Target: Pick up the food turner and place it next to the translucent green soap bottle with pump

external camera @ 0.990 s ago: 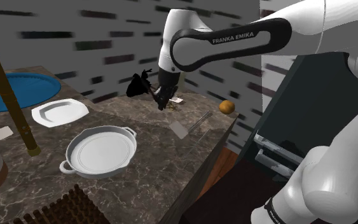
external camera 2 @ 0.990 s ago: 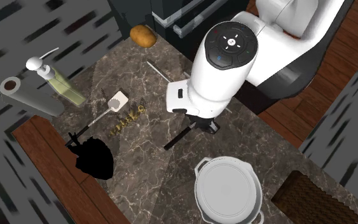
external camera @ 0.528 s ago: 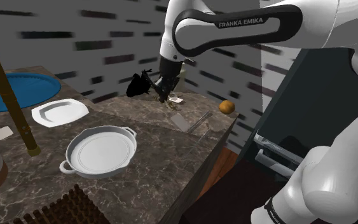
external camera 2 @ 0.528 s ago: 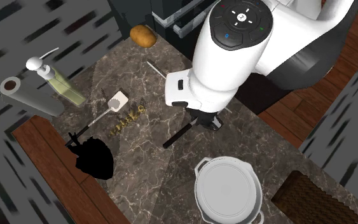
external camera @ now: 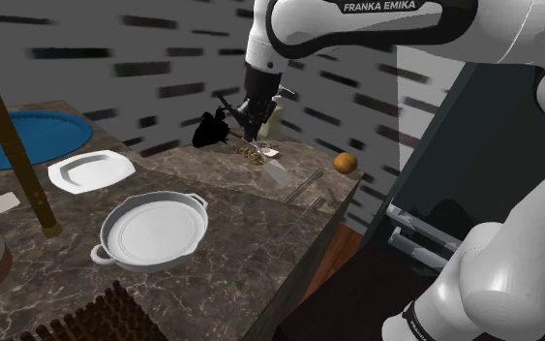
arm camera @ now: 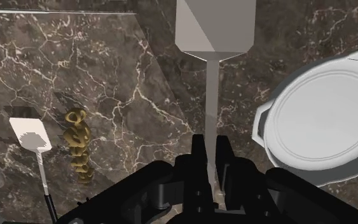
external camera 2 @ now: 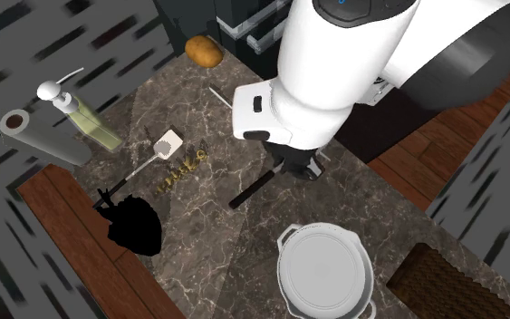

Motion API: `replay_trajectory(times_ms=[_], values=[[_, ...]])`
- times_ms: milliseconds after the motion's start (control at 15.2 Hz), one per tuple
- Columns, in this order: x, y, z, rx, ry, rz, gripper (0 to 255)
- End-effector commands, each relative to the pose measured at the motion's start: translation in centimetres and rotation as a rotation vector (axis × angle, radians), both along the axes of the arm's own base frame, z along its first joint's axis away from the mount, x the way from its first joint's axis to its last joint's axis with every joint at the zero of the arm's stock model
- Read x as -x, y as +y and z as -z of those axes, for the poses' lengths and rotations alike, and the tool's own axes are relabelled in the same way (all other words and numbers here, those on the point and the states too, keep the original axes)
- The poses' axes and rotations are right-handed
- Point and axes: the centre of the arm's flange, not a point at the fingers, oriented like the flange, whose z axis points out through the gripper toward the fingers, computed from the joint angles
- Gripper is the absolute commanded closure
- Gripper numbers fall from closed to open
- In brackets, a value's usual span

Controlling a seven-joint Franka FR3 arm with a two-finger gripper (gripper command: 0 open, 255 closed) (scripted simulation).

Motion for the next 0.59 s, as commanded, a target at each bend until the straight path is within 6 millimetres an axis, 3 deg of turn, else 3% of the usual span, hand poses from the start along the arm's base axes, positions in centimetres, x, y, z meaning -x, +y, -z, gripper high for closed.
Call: replay_trajectory(times_ms=[0,528], values=[[0.0,0.0,-1.1,0.000,0.000,0.000,255],[0.0,0.0,-5.3,0.000,0.000,0.000,255]])
